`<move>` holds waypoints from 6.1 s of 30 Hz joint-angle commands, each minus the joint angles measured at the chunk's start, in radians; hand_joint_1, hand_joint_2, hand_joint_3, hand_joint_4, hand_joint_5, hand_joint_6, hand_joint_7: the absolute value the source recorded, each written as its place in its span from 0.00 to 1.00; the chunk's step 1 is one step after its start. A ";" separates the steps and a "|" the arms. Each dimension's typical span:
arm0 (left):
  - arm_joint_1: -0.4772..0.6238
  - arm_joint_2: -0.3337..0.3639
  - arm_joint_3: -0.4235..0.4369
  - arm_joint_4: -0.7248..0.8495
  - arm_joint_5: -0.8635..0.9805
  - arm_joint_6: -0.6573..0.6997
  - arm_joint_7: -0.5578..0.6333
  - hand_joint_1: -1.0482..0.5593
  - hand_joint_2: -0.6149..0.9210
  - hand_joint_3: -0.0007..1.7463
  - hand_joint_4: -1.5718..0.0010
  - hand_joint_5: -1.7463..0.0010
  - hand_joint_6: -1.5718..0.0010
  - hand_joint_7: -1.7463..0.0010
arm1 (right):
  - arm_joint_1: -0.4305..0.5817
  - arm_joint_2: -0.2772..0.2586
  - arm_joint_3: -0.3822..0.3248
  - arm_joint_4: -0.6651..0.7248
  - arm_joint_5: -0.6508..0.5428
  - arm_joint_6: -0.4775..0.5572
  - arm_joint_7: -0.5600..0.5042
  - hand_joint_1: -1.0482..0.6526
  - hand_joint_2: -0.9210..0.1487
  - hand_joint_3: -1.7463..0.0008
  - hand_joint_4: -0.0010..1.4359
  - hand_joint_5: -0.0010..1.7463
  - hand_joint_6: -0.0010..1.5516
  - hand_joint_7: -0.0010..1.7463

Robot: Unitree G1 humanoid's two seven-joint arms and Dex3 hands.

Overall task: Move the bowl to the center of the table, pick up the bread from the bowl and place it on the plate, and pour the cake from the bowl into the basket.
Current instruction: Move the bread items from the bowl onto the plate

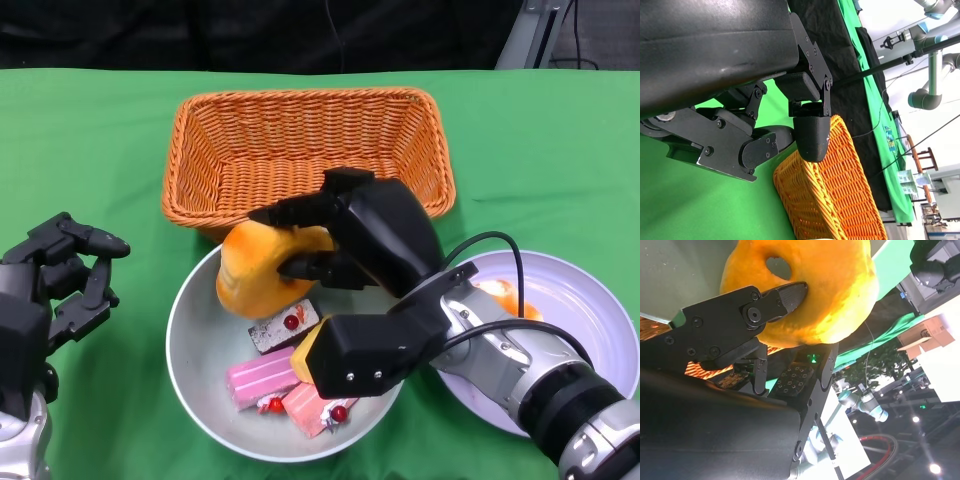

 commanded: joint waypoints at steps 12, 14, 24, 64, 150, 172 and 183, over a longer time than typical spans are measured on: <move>0.015 0.021 0.005 0.006 0.001 -0.016 0.014 0.59 0.88 0.43 0.51 0.04 0.49 0.30 | 0.011 -0.016 -0.032 -0.046 0.023 -0.014 0.000 0.54 0.01 1.00 0.58 0.61 0.79 0.01; 0.014 0.022 0.004 0.006 0.003 -0.016 0.015 0.59 0.88 0.44 0.51 0.04 0.49 0.30 | 0.015 -0.017 -0.033 -0.052 0.019 -0.016 -0.004 0.54 0.01 1.00 0.59 0.60 0.79 0.01; 0.017 0.021 0.003 0.004 0.003 -0.011 0.018 0.60 0.88 0.44 0.51 0.05 0.50 0.29 | 0.027 -0.020 -0.032 -0.068 0.013 -0.018 0.007 0.54 0.01 1.00 0.56 0.68 0.79 0.02; 0.017 0.020 0.002 0.005 0.003 -0.018 0.011 0.59 0.88 0.45 0.51 0.03 0.50 0.28 | 0.020 -0.026 0.003 -0.032 -0.014 0.016 0.025 0.51 0.02 1.00 0.57 0.50 0.77 0.01; 0.013 0.032 -0.002 0.011 0.009 -0.003 0.009 0.60 0.90 0.42 0.52 0.05 0.51 0.28 | 0.273 -0.124 -0.218 -0.493 0.235 -0.032 0.262 0.57 0.37 0.58 0.52 0.90 0.54 0.53; 0.006 0.046 0.002 0.021 0.002 -0.002 -0.007 0.60 0.90 0.41 0.51 0.04 0.50 0.30 | 0.611 -0.181 -0.472 -1.162 0.497 0.507 0.642 0.56 0.28 0.61 0.54 0.99 0.46 0.68; -0.001 0.054 0.001 0.024 0.002 0.005 -0.009 0.60 0.90 0.40 0.51 0.03 0.49 0.32 | 0.744 -0.243 -0.594 -1.301 0.641 0.692 0.773 0.59 0.26 0.58 0.44 0.99 0.37 0.78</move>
